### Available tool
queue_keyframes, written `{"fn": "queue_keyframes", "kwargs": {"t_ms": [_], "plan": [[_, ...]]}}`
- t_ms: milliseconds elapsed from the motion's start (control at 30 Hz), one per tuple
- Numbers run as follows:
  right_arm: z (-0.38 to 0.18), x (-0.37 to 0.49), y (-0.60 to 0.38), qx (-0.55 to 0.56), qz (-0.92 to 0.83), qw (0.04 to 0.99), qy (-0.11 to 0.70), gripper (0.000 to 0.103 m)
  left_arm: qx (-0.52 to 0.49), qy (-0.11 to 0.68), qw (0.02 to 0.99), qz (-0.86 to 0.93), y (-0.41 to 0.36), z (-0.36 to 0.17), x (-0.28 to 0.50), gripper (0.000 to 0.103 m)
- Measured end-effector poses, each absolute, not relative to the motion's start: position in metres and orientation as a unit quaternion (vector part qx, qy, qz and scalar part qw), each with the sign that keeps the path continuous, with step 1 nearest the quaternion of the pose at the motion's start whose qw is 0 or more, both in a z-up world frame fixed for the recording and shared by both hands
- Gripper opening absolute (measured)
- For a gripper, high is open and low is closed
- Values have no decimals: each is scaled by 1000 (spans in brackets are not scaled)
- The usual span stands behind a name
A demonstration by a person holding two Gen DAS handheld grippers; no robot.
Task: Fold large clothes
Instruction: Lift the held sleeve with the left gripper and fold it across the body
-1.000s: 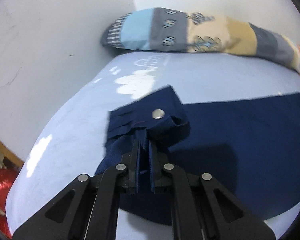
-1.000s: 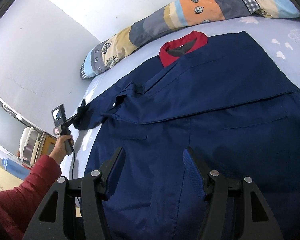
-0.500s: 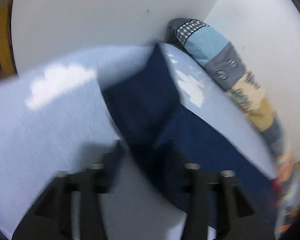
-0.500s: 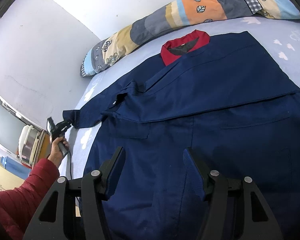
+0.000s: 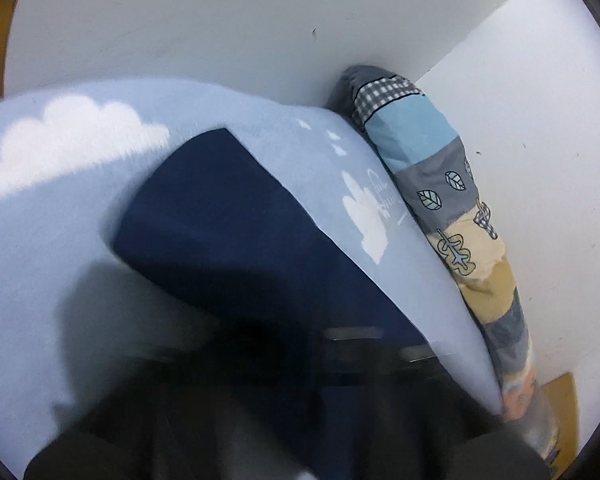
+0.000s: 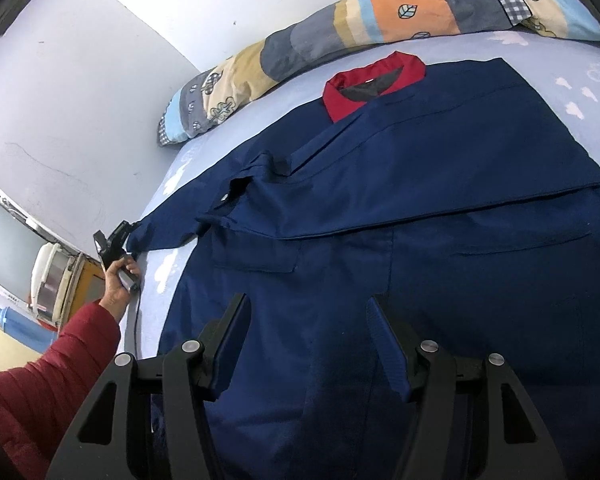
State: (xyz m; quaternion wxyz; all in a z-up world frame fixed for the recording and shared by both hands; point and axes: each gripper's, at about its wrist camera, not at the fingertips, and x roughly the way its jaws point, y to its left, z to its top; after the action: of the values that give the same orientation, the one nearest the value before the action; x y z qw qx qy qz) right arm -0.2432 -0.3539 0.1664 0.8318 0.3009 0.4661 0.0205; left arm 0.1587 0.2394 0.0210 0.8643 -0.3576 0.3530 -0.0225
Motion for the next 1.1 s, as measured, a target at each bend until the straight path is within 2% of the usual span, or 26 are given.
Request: {"fn": "queue_keyframes", "kwargs": {"t_ms": [200,500,700,900,1100], "plan": [[167,-244,-360,310,9,833,459,63,-330,314,889,-42,231,52,137,1],[190,-260,-385,313,-28,851,421,63,-289,288,907,-104,182,165,105,2],[213,-273,-421,306,-87,866,385,63,-241,290,913,-157,102,240,74,2],[228,-295,-452,329,-107,871,348,63,-190,298,908,-225,-12,308,38,2],[248,-321,-469,328,-112,886,309,63,-152,317,891,-289,-144,330,-4,2]]}}
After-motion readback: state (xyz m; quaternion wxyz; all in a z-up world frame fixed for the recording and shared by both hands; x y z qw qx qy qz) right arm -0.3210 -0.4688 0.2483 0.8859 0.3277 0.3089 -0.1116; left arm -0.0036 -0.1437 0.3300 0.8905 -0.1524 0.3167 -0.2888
